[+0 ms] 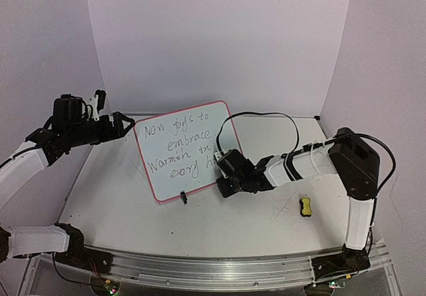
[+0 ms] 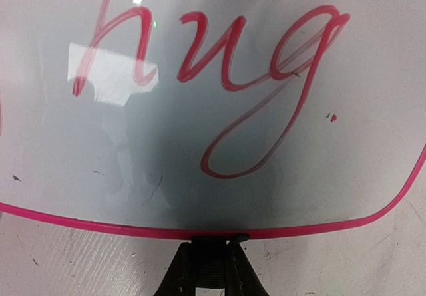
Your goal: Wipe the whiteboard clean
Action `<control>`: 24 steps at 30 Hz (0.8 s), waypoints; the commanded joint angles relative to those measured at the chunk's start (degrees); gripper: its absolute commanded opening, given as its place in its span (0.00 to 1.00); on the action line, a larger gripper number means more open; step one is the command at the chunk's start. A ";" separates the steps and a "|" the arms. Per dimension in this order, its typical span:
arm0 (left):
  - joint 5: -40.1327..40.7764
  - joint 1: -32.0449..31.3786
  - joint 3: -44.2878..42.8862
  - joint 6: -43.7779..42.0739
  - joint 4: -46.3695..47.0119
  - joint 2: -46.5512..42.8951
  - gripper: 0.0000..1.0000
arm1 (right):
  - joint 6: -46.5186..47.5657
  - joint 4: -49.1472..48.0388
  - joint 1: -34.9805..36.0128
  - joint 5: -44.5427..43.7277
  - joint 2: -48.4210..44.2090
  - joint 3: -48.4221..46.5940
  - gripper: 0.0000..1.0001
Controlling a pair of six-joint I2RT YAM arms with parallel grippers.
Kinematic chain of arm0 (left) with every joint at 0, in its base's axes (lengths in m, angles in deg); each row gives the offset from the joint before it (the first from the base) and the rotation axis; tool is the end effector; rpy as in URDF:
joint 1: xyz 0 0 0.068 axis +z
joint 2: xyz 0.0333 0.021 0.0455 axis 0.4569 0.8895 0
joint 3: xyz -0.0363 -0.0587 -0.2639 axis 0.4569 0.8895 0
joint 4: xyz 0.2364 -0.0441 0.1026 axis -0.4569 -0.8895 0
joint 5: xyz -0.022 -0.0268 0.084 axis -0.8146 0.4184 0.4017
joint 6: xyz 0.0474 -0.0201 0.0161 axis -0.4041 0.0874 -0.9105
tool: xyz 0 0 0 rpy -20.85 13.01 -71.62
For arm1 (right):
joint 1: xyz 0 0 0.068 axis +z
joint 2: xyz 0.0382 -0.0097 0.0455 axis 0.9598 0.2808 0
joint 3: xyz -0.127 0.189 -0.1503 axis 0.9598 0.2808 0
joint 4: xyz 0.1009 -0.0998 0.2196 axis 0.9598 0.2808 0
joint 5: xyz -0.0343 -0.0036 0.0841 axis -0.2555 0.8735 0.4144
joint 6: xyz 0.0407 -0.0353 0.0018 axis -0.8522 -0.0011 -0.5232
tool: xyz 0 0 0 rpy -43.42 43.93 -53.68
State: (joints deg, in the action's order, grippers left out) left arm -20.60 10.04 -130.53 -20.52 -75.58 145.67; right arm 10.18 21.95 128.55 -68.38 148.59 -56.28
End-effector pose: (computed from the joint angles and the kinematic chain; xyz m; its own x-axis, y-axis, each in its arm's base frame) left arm 0.2111 -0.0745 0.3285 -0.5588 -0.2202 -0.7995 0.3106 0.8384 -0.4480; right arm 0.2445 0.3330 0.1404 -0.6031 -0.4133 -0.6823 -0.5685 0.8227 0.0041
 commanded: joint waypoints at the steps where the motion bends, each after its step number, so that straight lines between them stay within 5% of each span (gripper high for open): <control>1: 2.24 0.18 0.36 -0.35 1.39 -1.18 1.00 | -1.30 -0.04 0.72 -2.39 -3.04 -1.74 0.27; 9: 3.11 0.18 0.57 -0.88 1.48 -2.49 1.00 | -3.28 4.52 1.21 -4.71 -4.80 -3.28 0.55; 15: 3.94 0.18 0.80 -1.17 1.48 -3.93 1.00 | -12.27 18.23 1.21 -8.19 -13.23 -3.64 0.77; 24: 3.31 0.18 0.37 -1.17 1.49 -3.73 1.00 | -27.94 36.30 1.13 -10.19 -28.89 5.02 0.82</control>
State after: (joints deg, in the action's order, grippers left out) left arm -17.45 10.04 -129.44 -20.86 -75.56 142.44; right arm -7.98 46.05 129.40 -75.42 124.35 -54.95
